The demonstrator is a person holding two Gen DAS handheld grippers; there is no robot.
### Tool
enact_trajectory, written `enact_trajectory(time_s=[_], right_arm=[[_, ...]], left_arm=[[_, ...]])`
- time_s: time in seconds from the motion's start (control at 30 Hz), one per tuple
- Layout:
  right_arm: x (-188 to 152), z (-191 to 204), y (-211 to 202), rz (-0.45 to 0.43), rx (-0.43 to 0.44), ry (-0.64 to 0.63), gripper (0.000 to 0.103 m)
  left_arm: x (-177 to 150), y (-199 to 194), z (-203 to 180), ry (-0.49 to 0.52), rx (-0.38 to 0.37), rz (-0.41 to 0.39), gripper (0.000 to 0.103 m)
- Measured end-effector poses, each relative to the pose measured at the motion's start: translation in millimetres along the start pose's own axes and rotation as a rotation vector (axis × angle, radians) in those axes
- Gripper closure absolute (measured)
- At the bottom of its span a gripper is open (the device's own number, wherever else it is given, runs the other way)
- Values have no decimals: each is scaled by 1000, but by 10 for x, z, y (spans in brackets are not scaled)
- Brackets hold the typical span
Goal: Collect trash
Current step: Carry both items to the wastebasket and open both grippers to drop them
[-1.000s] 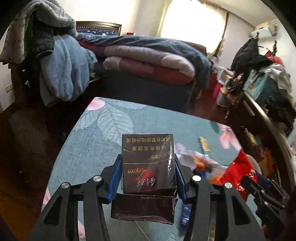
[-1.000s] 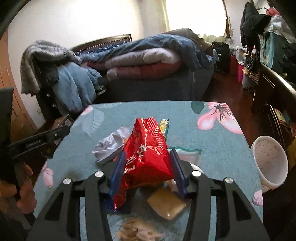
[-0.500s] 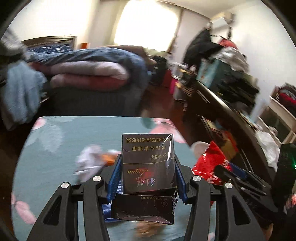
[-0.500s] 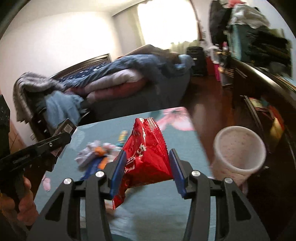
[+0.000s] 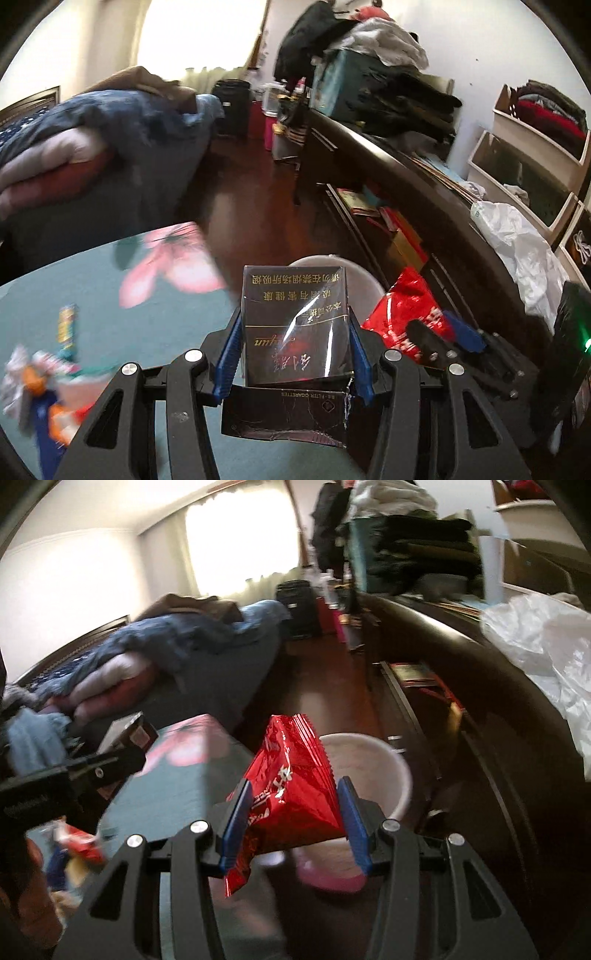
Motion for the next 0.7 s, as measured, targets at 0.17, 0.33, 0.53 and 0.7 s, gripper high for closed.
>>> enact_trajectory(time_s=[0.17, 0.33, 0.53, 0.7], right_arm=[[-82, -381, 533, 36, -47, 19, 54], [-199, -598, 980, 54, -71, 24, 53], [-313, -730, 1321, 47, -92, -10, 40], [-361, -759, 1315, 47, -107, -26, 34]], left_arm=[[132, 590, -229, 12, -9, 26, 51], [116, 1243, -329, -12, -32, 105, 51], [181, 1586, -399, -37, -37, 94, 17], [305, 1416, -306, -101, -48, 64, 10]])
Point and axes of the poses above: each gripper's, at about its wrist camera, not at the fingertips, and y roughly the way its jaws point, z to its left, x to its top, the point moved 7 cm from there along y, roughly the way its jaws point, and after that the axes turned 10 degrees about -z, right-handed, at the moved point
